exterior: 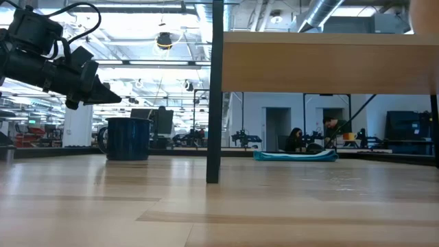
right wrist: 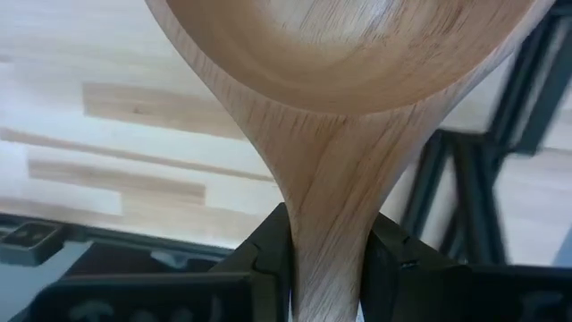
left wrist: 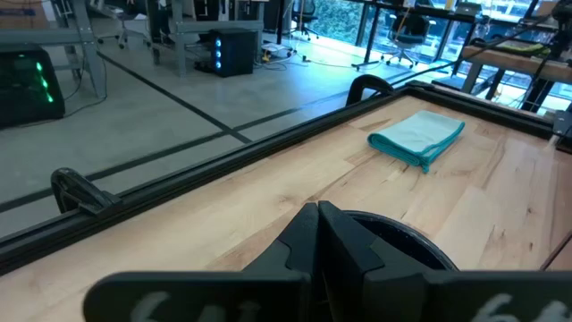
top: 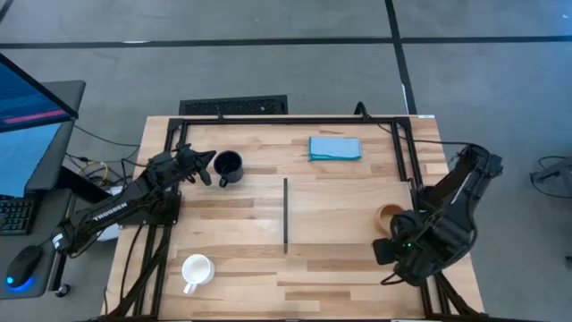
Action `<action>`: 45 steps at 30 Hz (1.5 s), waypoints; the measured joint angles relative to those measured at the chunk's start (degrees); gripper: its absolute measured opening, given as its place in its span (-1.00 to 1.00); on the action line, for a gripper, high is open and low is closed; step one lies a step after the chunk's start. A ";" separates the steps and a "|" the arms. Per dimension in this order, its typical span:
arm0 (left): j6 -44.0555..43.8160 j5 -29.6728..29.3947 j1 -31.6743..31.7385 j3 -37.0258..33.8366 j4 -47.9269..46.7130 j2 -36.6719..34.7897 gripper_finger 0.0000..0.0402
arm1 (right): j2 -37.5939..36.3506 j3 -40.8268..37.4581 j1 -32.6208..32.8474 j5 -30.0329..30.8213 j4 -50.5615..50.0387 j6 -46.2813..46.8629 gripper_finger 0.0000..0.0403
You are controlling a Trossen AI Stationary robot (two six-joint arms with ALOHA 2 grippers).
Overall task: Stack small to large cups/mugs on shelf
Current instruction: Put the brown mug on the shelf
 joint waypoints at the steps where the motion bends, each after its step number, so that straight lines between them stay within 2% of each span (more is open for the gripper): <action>1: -0.17 0.00 0.00 0.00 0.01 0.00 -1.00 | -0.75 -0.80 0.07 0.06 -0.22 0.18 -0.54; 13: -0.50 0.37 0.02 0.00 0.00 0.00 -1.00 | -10.28 -8.17 -3.48 1.03 -0.10 2.64 -0.54; 18: -0.24 0.44 0.00 0.00 -0.02 0.00 -1.00 | -11.75 -10.18 -5.32 0.81 0.17 1.22 -0.53; 23: -0.20 0.35 0.02 0.00 -0.02 0.00 -1.00 | -13.21 -12.70 -6.81 -5.24 0.01 0.77 -0.54; 32: 0.09 0.31 0.01 0.00 -0.02 -0.02 -1.00 | -13.10 -13.10 -8.95 -5.17 0.04 -1.50 -0.54; 37: 0.04 0.32 0.01 0.00 -0.02 -0.02 -1.00 | -13.10 -13.10 -11.58 -3.24 0.02 -1.83 -0.54; 45: 0.04 0.33 0.02 0.00 -0.02 -0.02 -1.00 | -11.51 -13.12 -13.18 -4.52 0.07 -5.20 -0.54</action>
